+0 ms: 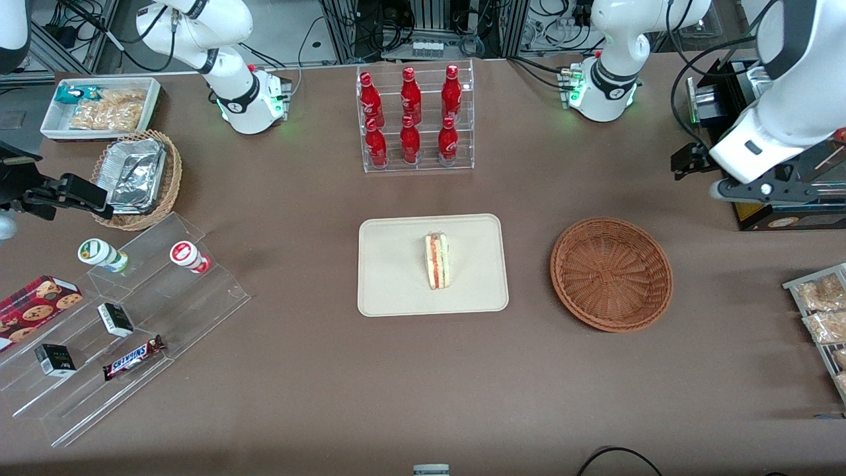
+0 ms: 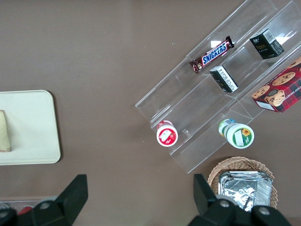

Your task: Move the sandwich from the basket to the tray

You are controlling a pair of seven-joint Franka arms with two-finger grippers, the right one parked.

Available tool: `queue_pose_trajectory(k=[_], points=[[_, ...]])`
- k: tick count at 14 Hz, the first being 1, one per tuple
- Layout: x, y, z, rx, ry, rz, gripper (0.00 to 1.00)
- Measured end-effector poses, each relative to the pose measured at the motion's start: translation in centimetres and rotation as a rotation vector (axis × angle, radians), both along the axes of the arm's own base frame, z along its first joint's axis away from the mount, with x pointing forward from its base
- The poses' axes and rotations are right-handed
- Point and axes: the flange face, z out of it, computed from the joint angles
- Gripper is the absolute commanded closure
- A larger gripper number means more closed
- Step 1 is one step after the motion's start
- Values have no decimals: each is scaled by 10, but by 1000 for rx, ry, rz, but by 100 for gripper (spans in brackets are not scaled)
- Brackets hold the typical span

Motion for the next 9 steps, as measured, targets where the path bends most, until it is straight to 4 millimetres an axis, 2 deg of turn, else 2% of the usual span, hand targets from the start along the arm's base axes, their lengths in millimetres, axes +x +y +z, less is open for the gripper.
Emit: queue_pose_trajectory(k=[3, 9], points=[[0, 6, 31, -23, -38, 9, 0], [7, 1, 38, -92, -85, 16, 0]])
